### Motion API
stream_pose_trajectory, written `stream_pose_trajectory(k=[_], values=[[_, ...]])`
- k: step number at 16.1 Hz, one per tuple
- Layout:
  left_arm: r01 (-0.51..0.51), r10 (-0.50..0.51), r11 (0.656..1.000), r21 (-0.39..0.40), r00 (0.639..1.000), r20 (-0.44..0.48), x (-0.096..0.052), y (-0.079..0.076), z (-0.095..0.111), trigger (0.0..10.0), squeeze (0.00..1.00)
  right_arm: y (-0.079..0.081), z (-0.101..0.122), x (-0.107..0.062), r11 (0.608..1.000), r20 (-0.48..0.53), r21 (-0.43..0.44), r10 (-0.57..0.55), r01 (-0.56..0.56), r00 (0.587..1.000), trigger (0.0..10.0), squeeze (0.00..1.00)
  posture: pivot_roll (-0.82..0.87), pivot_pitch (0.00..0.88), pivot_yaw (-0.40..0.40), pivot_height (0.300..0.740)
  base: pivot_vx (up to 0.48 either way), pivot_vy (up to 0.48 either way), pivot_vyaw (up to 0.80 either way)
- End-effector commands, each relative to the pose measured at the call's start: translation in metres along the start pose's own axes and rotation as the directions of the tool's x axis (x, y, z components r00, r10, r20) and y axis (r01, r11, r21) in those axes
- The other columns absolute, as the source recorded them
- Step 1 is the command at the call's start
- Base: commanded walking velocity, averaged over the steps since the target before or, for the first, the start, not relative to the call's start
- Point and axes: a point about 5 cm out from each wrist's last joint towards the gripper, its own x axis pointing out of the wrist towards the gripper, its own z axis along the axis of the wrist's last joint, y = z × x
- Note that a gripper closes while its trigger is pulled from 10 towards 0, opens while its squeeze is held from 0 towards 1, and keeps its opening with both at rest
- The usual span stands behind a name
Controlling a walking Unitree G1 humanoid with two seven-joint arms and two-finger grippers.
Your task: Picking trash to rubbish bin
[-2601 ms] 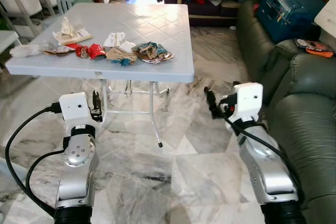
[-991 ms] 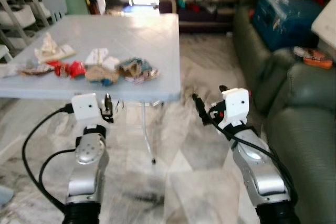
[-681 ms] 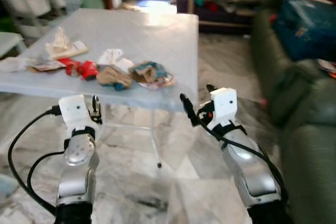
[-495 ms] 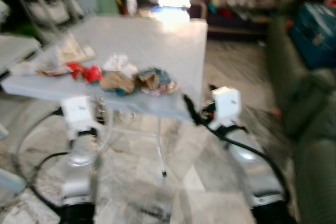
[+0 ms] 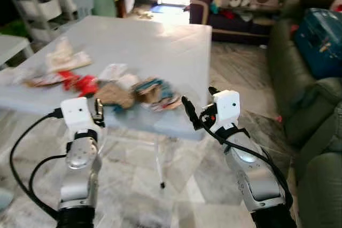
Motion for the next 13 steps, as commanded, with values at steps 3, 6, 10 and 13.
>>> stream_pose_trajectory(k=[3, 6, 10, 13], values=[[0.015, -0.015, 1.000, -0.003, 1.000, -0.008, -0.0008, -0.0050, -0.0004, 10.0, 0.00, -0.0078, 0.0002, -0.0032, 1.000, -0.006, -0.012, -0.025, 0.025, 1.000, 10.0, 0.00, 0.00, 0.000, -0.030, 0.740, 0.406, 0.000, 0.00], [0.015, -0.015, 1.000, 0.000, 1.000, -0.009, -0.0004, -0.0046, -0.0007, 10.0, 0.00, -0.0082, 0.0002, -0.0028, 1.000, -0.007, -0.013, -0.024, 0.024, 1.000, 10.0, 0.00, 0.00, 0.000, -0.031, 0.740, 0.406, 0.000, 0.00], [0.015, -0.015, 1.000, 0.002, 1.000, -0.009, -0.0004, -0.0049, -0.0011, 10.0, 0.00, -0.0080, 0.0002, -0.0026, 1.000, -0.008, -0.012, -0.020, 0.020, 1.000, 10.0, 0.00, 0.00, 0.000, -0.032, 0.740, 0.398, 0.000, 0.00], [0.020, -0.020, 1.000, 0.009, 1.000, 0.005, -0.0023, -0.0028, 0.0008, 10.0, 0.00, -0.0068, 0.0007, -0.0027, 1.000, -0.008, -0.013, -0.009, 0.009, 1.000, 10.0, 0.00, 0.00, 0.000, -0.032, 0.740, 0.255, 0.000, 0.00]])
